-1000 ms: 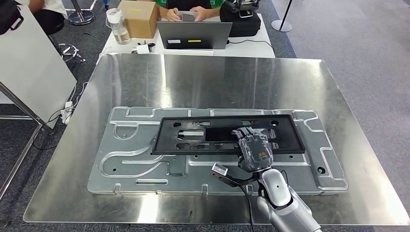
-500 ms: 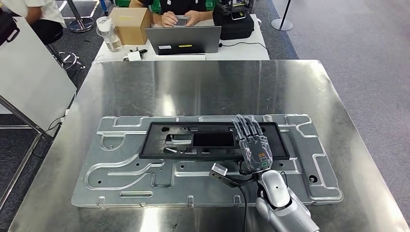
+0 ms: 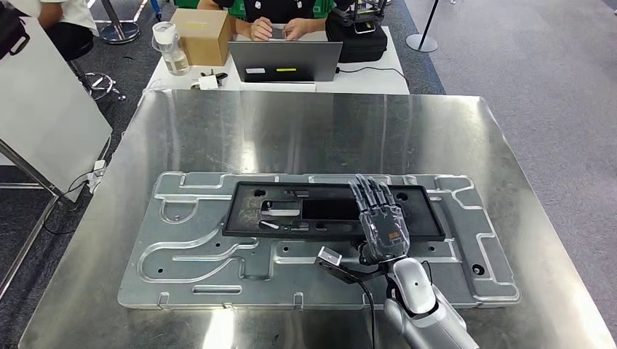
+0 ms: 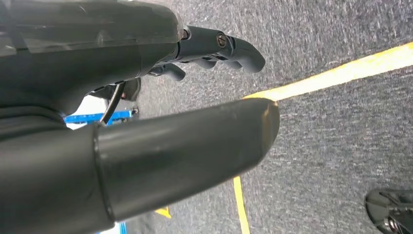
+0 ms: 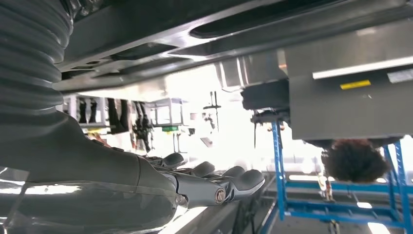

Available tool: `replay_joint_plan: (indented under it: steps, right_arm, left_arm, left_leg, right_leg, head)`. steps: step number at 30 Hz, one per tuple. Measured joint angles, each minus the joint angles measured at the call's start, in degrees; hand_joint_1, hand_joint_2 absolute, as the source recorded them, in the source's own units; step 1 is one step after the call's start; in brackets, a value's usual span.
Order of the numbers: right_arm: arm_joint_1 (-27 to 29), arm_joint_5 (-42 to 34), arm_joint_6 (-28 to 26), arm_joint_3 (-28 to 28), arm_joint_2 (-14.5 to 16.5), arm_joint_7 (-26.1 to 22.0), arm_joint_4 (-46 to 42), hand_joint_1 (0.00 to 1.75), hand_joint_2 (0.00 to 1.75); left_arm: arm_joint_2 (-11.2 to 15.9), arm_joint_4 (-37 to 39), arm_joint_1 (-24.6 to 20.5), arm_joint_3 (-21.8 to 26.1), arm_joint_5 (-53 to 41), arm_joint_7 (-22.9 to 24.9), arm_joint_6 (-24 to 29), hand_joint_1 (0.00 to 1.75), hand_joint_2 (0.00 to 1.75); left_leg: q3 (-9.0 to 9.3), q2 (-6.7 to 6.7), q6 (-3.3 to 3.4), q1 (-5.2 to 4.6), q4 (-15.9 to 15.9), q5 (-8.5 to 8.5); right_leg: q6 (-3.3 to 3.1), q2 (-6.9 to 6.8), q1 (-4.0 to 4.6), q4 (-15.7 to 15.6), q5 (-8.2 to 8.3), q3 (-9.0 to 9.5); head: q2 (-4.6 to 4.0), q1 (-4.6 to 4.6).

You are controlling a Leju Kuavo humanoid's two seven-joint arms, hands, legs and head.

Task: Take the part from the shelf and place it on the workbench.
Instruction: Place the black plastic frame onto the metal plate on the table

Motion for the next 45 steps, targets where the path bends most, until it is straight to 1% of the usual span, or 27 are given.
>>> replay_joint_plan:
  steps: [1,4,6,9,10,12,14,15,16,17,19,20,21,24,25,26,29,30,31,32,34,36,37,39,41,44,45]
  right_arm:
    - [0.18,-0.15,0.0,-0.05,0.0,-0.07,0.01,0.0,1.75]
    - [0.29,-0.72,-0.01,-0.2,0.01,-0.6,-0.01,0.0,1.75]
    - [0.29,-1.0,-0.12,-0.25,0.02,-0.93,-0.04,0.0,1.75]
    - [0.3,-1.78,-0.52,-0.26,0.19,-1.53,-0.09,0.0,1.75]
    - [0.31,-2.09,-0.67,-0.26,0.33,-1.9,-0.12,0.0,1.75]
    - [0.32,-2.47,-0.83,-0.21,0.75,-2.52,-0.26,0.0,1.75]
    - [0.4,-2.59,-0.81,-0.11,1.2,-2.83,-0.45,0.0,1.75]
    - [0.45,-2.6,-0.8,-0.06,1.43,-2.92,-0.52,0.0,1.75]
    - [0.5,-2.6,-0.79,-0.03,1.61,-2.94,-0.57,0.0,1.75]
    - [0.54,-2.6,-0.78,-0.03,1.75,-2.95,-0.59,0.0,1.75]
    - [0.56,-2.68,-0.77,0.0,1.96,-3.01,-0.8,0.0,1.75]
    - [0.54,-2.76,-0.76,0.1,2.04,-3.14,-1.01,0.0,1.75]
    - [0.5,-2.87,-0.74,0.35,2.15,-3.38,-1.3,0.0,1.75]
    - [0.51,-3.25,-0.56,2.41,2.6,-4.29,-2.44,0.0,1.75]
    - [0.54,-3.41,-0.47,3.45,2.7,-4.53,-2.89,0.0,1.75]
    - [0.52,-3.57,-0.38,4.56,2.8,-4.73,-3.36,0.0,1.75]
    - [0.25,-3.74,-0.02,8.1,3.07,-4.79,-4.84,0.0,1.75]
    - [0.15,-3.74,0.13,9.31,3.1,-4.66,-5.28,0.0,1.75]
    - [0.05,-3.74,0.25,10.59,3.13,-4.48,-5.72,0.0,1.75]
    - [-0.09,-3.73,0.35,11.92,3.15,-4.26,-6.2,0.0,1.75]
    - [-0.56,-3.69,0.43,14.29,3.14,-3.91,-7.22,0.0,1.75]
    - [-1.1,-3.5,0.43,16.14,3.14,-3.8,-8.3,0.0,1.75]
    - [-1.31,-3.28,0.41,16.93,3.14,-3.76,-8.79,0.0,1.75]
    - [-1.46,-2.68,0.35,18.37,3.14,-3.71,-9.53,0.0,1.75]
    - [-1.53,-2.09,0.25,19.72,3.15,-3.69,-10.15,0.0,1.75]
    - [-1.53,-1.58,-0.19,21.88,3.19,-3.71,-11.09,0.0,1.75]
    - [-1.45,-1.49,-0.51,22.67,3.19,-3.72,-11.4,0.0,1.75]
  left_arm:
    - [0.0,0.0,0.01,0.22,0.16,-0.07,-0.23,0.0,0.0]
    - [-0.06,0.0,-0.01,0.67,0.43,-0.27,-1.09,0.0,0.0]
    - [-0.09,0.0,-0.07,0.8,0.44,-0.44,-1.51,0.0,0.0]
    - [-0.12,0.0,-0.06,0.96,0.59,-0.97,-1.85,0.0,0.0]
    - [-0.12,0.0,-0.04,1.04,0.75,-1.4,-1.89,0.0,0.0]
    - [-0.1,0.0,-0.05,1.34,1.16,-2.28,-2.04,0.0,0.0]
    - [-0.07,0.0,-0.08,1.67,1.35,-2.7,-2.27,0.0,0.0]
    - [-0.02,0.0,-0.08,1.79,1.39,-2.81,-2.34,0.0,0.0]
    - [0.04,0.0,-0.08,1.89,1.39,-2.86,-2.38,0.0,0.0]
    - [0.1,0.0,-0.09,1.96,1.39,-2.88,-2.4,0.0,0.0]
    - [0.21,0.0,-0.21,2.04,1.4,-2.89,-2.42,0.0,0.0]
    - [0.25,0.0,-0.31,2.08,1.42,-2.87,-2.42,0.0,0.0]
    - [0.28,0.0,-0.39,2.12,1.44,-2.85,-2.42,0.0,0.0]
    - [0.27,0.0,-0.44,2.35,1.52,-2.64,-2.4,0.0,0.0]
    - [0.25,0.0,-0.49,2.42,1.55,-2.52,-2.39,0.0,0.0]
    - [0.24,0.0,-0.54,2.48,1.58,-2.42,-2.36,0.0,0.0]
    - [0.26,0.0,-0.6,2.81,1.62,-2.27,-2.19,0.0,0.0]
    - [0.26,0.0,-0.59,2.98,1.62,-2.25,-2.14,0.0,0.0]
    - [0.26,0.0,-0.59,3.15,1.62,-2.23,-2.08,0.0,0.0]
    - [0.26,0.0,-0.58,3.29,1.62,-2.2,-2.03,0.0,0.0]
    - [0.21,0.0,-0.58,3.46,1.64,-2.16,-1.97,0.0,0.0]
    - [0.11,0.0,-0.59,3.56,1.65,-2.09,-1.9,0.0,0.0]
    - [0.06,0.0,-0.6,3.62,1.65,-2.03,-1.84,0.0,0.0]
    - [0.04,0.0,-0.57,3.76,1.66,-1.93,-1.76,0.0,0.0]
    - [0.04,0.01,-0.51,3.89,1.82,-1.86,-1.74,0.0,0.0]
    - [0.02,0.02,-0.45,4.16,2.13,-1.67,-1.76,0.0,0.0]
    - [0.01,0.02,-0.44,4.31,2.19,-1.6,-1.74,0.0,0.0]
  left_leg:
    - [0.0,0.0,-0.08,0.05,0.13,-0.01]
    - [-0.1,-0.06,-0.72,0.18,0.86,-0.3]
    - [-0.32,-0.14,-1.4,0.1,1.14,-0.38]
    - [-0.5,-0.2,-2.46,0.18,1.25,-0.44]
    - [-0.86,-0.2,-2.72,0.24,2.16,-1.43]
    - [-2.74,-0.18,-3.07,0.4,7.13,-5.48]
    - [-5.19,-0.17,-3.26,0.4,14.43,-9.85]
    - [-5.65,-0.17,-3.29,0.41,16.69,-10.87]
    - [-4.93,-0.17,-3.23,0.4,16.64,-10.71]
    - [-3.07,-0.17,-3.09,0.39,14.3,-9.66]
    - [2.43,-0.18,-2.67,0.28,5.83,-7.05]
    - [4.23,-0.23,-2.48,0.17,2.63,-6.18]
    - [5.12,-0.28,-2.27,0.05,0.82,-5.75]
    - [4.37,-0.2,-1.32,-0.21,0.36,-4.39]
    - [3.93,-0.04,-0.89,-0.17,0.21,-3.63]
    - [3.32,0.12,-0.51,-0.05,0.03,-2.8]
    - [0.91,0.37,-0.01,0.0,0.03,-0.76]
    - [0.05,0.4,-0.05,-0.03,0.14,-0.2]
    - [-0.82,0.41,-0.14,-0.05,0.3,0.33]
    - [-1.65,0.41,-0.25,-0.07,0.49,0.8]
    - [-2.99,0.4,-0.58,-0.08,0.91,1.63]
    - [-3.58,0.37,-1.21,-0.12,1.1,2.42]
    - [-3.64,0.38,-1.6,-0.07,1.04,2.84]
    - [-3.72,0.35,-2.45,0.06,0.73,3.67]
    - [-4.61,0.18,-3.1,0.14,1.98,1.89]
    - [-7.04,0.07,-3.66,0.24,10.74,-6.29]
    - [-7.43,0.08,-3.81,0.27,14.02,-7.76]
  right_leg:
    - [0.22,-0.03,-0.25,-0.81,1.12,0.35]
    - [0.35,-0.1,-0.61,-11.64,6.5,5.61]
    - [-0.2,0.04,-0.34,-15.17,7.47,7.13]
    - [-1.45,0.07,-0.18,-15.44,7.94,6.88]
    - [-1.98,-0.04,-0.26,-15.64,8.28,6.75]
    - [-2.85,-0.28,-0.31,-15.93,9.01,6.17]
    - [-3.18,-0.34,-0.09,-15.89,9.75,5.12]
    - [-3.2,-0.34,0.02,-15.84,10.15,4.56]
    - [-3.14,-0.34,0.1,-15.76,10.55,4.0]
    - [-3.02,-0.32,0.14,-15.65,10.93,3.49]
    - [-2.57,-0.3,0.22,-15.31,11.65,2.67]
    - [-2.26,-0.32,0.28,-15.16,11.97,2.44]
    - [-1.88,-0.35,0.33,-15.09,12.3,2.32]
    - [-0.69,-0.31,0.09,-15.6,13.49,2.18]
    - [-0.39,-0.25,-0.05,-15.29,12.82,1.79]
    - [-0.14,-0.2,-0.15,-14.0,11.02,1.09]
    - [0.48,-0.17,-0.44,-4.27,2.41,-1.65]
    - [0.61,-0.17,-0.49,-1.21,1.08,-1.88]
    - [0.66,-0.17,-0.48,0.29,1.05,-1.22]
    - [0.6,-0.17,-0.47,-0.32,2.04,0.5]
    - [0.07,-0.16,-0.35,-7.04,4.01,6.72]
    - [-0.7,-0.15,0.06,-14.46,3.75,11.95]
    - [-1.06,-0.14,0.33,-16.3,3.31,13.0]
    - [-1.85,-0.18,0.45,-17.15,4.0,12.8]
    - [-2.89,-0.39,0.21,-17.74,5.44,11.86]
    - [-3.78,-0.62,0.25,-17.85,7.56,9.43]
    - [-3.77,-0.66,0.33,-17.65,8.17,8.46]
  head:
    - [0.0,0.01]
    - [0.0,0.01]
    - [0.0,0.0]
    - [0.0,-0.02]
    - [0.0,-0.02]
    - [0.0,-0.02]
    - [0.0,-0.02]
    - [0.0,-0.02]
    - [0.0,-0.02]
    - [0.0,-0.03]
    - [0.0,-0.02]
    - [0.0,-0.02]
    - [0.0,-0.02]
    - [0.0,-0.03]
    - [0.0,-0.03]
    - [0.0,-0.02]
    - [0.0,-0.04]
    - [0.0,-0.04]
    - [0.0,-0.04]
    - [0.0,-0.04]
    - [0.0,-0.05]
    - [0.0,-0.05]
    - [0.0,-0.06]
    - [0.0,-0.04]
    - [0.0,-0.07]
    - [0.0,-0.14]
    - [0.0,-0.14]
